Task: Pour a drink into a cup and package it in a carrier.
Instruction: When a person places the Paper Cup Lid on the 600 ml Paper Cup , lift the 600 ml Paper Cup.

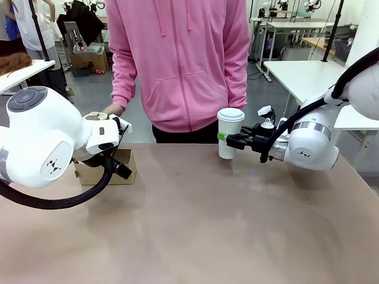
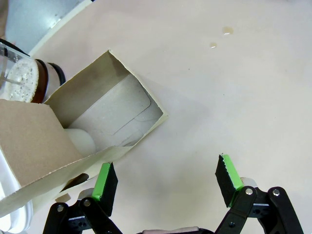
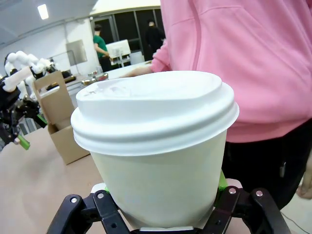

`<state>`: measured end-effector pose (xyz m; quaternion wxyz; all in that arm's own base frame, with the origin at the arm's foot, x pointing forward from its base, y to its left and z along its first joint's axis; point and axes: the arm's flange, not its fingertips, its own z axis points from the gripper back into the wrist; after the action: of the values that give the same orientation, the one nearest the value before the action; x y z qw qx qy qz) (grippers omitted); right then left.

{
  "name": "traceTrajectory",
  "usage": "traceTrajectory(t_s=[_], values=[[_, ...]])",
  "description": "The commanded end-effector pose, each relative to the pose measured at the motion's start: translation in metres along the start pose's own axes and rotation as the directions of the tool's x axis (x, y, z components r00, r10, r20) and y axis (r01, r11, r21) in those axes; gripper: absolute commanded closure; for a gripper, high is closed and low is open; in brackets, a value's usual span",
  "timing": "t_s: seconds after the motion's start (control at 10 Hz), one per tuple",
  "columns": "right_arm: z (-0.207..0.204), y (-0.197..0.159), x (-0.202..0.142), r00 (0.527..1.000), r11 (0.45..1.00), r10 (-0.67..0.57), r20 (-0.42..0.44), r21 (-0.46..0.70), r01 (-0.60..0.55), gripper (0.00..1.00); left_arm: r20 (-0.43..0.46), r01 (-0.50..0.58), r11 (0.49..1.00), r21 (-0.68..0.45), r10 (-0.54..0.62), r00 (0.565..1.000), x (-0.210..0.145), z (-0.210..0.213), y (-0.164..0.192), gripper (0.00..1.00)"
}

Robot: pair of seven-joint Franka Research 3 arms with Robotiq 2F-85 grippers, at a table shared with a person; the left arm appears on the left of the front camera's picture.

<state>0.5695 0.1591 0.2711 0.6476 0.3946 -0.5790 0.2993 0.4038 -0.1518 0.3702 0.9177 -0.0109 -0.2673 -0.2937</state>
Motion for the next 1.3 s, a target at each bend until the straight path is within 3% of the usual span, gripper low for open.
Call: traceTrajectory(t_s=[0.0, 0.4, 0.6, 0.8, 1.2], values=[[0.013, 0.027, 0.053, 1.0, 1.0, 0.007, -0.012, -0.006, -0.007, 0.2, 0.001, -0.001, 1.0, -0.002, 0.001, 1.0, 0.0, 0.0, 0.0, 0.0], [0.045, 0.104, 0.187, 1.0, 0.999, 0.028, -0.009, -0.041, -0.028, 0.2, 0.001, -0.001, 1.0, -0.002, 0.001, 1.0, 0.0, 0.0, 0.0, 0.0], [0.065, 0.136, 0.232, 0.999, 0.999, 0.049, 0.001, -0.017, -0.049, 0.2, 0.001, -0.001, 1.0, -0.002, 0.001, 1.0, 0.0, 0.0, 0.0, 0.0], [0.08, 0.156, 0.254, 0.998, 0.997, 0.063, -0.008, -0.052, -0.063, 0.2, 0.001, -0.001, 1.0, -0.002, 0.001, 1.0, 0.0, 0.0, 0.0, 0.0], [0.071, 0.156, 0.255, 0.996, 0.996, 0.087, 0.016, -0.033, -0.086, 0.2, 0.001, -0.001, 1.0, -0.002, 0.001, 1.0, 0.0, 0.0, 0.0, 0.0]])
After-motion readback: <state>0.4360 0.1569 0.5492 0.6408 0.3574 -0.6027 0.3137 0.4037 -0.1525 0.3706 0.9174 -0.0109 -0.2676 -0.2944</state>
